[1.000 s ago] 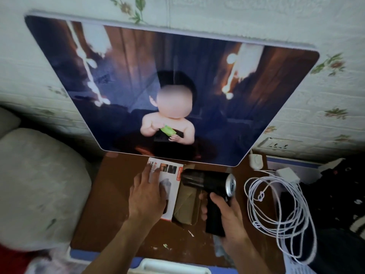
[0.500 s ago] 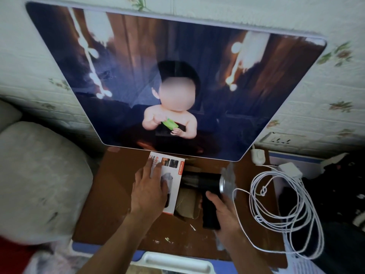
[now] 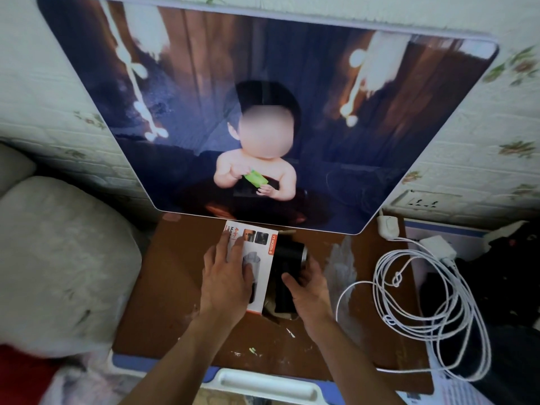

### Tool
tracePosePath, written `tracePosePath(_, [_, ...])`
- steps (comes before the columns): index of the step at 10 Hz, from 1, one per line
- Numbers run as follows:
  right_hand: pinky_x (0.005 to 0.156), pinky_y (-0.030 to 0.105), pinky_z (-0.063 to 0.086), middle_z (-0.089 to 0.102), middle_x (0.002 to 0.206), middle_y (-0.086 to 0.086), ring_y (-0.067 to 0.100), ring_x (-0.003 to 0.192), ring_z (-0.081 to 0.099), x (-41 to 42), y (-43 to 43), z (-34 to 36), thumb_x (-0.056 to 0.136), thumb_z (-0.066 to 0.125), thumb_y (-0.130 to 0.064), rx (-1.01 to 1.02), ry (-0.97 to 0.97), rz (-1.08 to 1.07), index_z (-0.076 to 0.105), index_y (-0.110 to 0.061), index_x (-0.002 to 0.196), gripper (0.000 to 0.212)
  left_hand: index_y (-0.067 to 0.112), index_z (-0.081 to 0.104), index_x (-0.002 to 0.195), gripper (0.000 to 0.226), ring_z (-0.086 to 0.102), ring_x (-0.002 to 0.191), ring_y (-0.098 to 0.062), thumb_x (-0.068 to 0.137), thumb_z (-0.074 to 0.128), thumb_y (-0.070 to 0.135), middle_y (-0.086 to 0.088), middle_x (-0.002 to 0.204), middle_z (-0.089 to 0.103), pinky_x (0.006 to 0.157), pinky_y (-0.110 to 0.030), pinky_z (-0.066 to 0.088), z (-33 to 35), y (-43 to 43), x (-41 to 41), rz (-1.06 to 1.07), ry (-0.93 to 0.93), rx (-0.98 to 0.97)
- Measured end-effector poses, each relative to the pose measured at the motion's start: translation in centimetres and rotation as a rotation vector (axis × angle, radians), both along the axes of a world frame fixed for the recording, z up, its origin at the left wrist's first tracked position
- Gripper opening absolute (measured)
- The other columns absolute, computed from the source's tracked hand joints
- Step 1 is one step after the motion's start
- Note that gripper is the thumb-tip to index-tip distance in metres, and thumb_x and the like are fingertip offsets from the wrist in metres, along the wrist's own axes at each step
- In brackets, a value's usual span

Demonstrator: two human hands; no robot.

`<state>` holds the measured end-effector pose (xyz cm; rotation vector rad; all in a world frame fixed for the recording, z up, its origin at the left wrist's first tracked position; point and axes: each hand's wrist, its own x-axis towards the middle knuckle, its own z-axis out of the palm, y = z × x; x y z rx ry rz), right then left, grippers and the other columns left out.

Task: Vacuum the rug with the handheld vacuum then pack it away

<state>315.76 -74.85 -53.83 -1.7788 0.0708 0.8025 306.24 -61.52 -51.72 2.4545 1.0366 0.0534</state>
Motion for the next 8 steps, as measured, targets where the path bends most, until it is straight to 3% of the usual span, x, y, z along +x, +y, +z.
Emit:
tracePosePath(1, [0.090, 0.028, 0.057, 0.072, 0.113, -0.005, 0.010, 0.102, 0.068, -0.3, 0.7, 0.2, 0.086, 0.070, -0.006, -0.099, -0.089, 0.105, 0.059, -0.020, 0.124, 0.042, 0.025, 0.029, 0.147, 0.053, 0.022, 0.143, -0.032, 0.097, 0.044, 0.036, -0.006, 0.160, 0.021, 0.112, -0.050, 0.034, -0.5, 0.1, -0.1, 0.001, -0.022, -0.010])
tracePosePath(2, [0.062, 0.000, 0.047, 0.069, 0.111, -0.008, 0.006, 0.093, 0.064, -0.3, 0.9, 0.7, 0.087, 0.068, -0.004, -0.208, -0.178, 0.215, 0.058, -0.019, 0.124, 0.041, 0.025, 0.027, 0.148, 0.054, 0.020, 0.145, -0.031, 0.097, 0.040, 0.038, -0.006, 0.161, 0.019, 0.114, -0.049, 0.031, -1.2, 0.1, -0.3, -0.017, -0.035, -0.013])
tracePosePath(4, [0.071, 0.014, 0.049, 0.069, 0.103, -0.010, 0.007, 0.088, 0.065, 0.5, 0.5, 1.6, 0.089, 0.068, -0.020, -0.231, -0.136, 0.224, 0.056, -0.026, 0.127, 0.041, 0.026, 0.026, 0.147, 0.054, 0.024, 0.144, -0.029, 0.097, 0.039, 0.040, -0.006, 0.160, 0.020, 0.114, -0.045, 0.029, -1.0, 0.2, -0.5, -0.042, -0.037, 0.001])
tracePosePath(5, [0.069, 0.014, 0.049, 0.069, 0.105, -0.010, 0.005, 0.090, 0.065, 0.8, -0.1, 3.0, 0.092, 0.065, -0.028, -0.183, -0.121, 0.188, 0.054, -0.029, 0.130, 0.041, 0.027, 0.024, 0.147, 0.056, 0.025, 0.143, -0.029, 0.096, 0.040, 0.044, -0.005, 0.160, 0.021, 0.112, -0.046, 0.032, 0.1, 0.2, -0.4, -0.033, -0.024, -0.007])
tracePosePath(6, [0.084, 0.020, 0.053, 0.069, 0.109, -0.011, 0.005, 0.098, 0.066, 1.6, -0.8, 6.1, 0.093, 0.064, -0.028, -0.071, -0.184, 0.134, 0.058, -0.036, 0.120, 0.028, 0.029, 0.025, 0.146, 0.063, 0.037, 0.136, -0.026, 0.092, 0.043, 0.055, -0.001, 0.152, 0.036, 0.107, -0.046, 0.039, 2.7, 0.3, -0.3, 0.068, -0.084, -0.102])
tracePosePath(7, [0.086, 0.019, 0.051, 0.068, 0.108, -0.009, 0.008, 0.097, 0.066, 1.8, -1.3, 9.0, 0.093, 0.065, -0.016, 0.035, -0.232, 0.080, 0.058, -0.037, 0.112, 0.028, 0.031, 0.033, 0.140, 0.062, 0.047, 0.126, -0.021, 0.086, 0.047, 0.058, 0.003, 0.137, 0.051, 0.103, -0.043, 0.043, 5.1, -0.2, -0.6, 0.104, -0.268, -0.235])
tracePosePath(8, [0.091, 0.021, 0.049, 0.064, 0.122, 0.005, 0.009, 0.103, 0.063, 1.2, -2.6, 14.0, 0.095, 0.062, -0.013, 0.157, -0.212, 0.027, 0.056, -0.018, 0.129, 0.034, 0.032, 0.045, 0.132, 0.047, 0.053, 0.120, -0.017, 0.089, 0.054, 0.050, 0.003, 0.130, 0.057, 0.101, -0.044, 0.047, 9.7, -1.2, -1.2, 0.181, -0.446, -0.429])
